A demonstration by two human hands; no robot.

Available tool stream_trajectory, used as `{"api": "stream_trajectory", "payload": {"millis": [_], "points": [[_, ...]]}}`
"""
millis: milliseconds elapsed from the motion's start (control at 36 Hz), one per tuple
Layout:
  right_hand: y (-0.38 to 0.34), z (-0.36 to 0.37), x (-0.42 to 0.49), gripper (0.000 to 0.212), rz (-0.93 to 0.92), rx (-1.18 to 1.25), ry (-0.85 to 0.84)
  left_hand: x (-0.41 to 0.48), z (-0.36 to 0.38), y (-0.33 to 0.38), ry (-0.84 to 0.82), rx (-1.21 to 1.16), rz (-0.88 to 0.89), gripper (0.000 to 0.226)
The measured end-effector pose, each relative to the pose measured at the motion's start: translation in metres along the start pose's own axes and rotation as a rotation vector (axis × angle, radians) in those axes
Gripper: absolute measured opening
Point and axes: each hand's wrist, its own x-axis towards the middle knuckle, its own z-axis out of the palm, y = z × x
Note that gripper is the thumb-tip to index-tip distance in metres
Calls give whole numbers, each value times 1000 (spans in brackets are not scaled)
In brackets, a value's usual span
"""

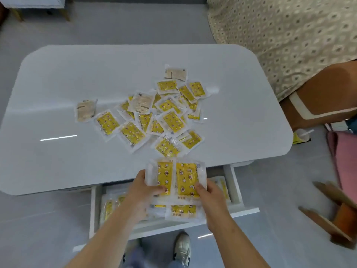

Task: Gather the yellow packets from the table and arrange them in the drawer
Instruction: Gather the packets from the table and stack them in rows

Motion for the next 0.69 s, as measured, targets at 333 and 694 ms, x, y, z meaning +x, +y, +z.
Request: {"api": "stream_trajectory", "payload": {"millis": [333,694], "points": [[87,-45,124,15,-49,-179,-76,105,65,-86,63,-48,-88,51],[157,-68,230,19,7,-269,-141,196,104,-164,118,-87,-111,45]]}}
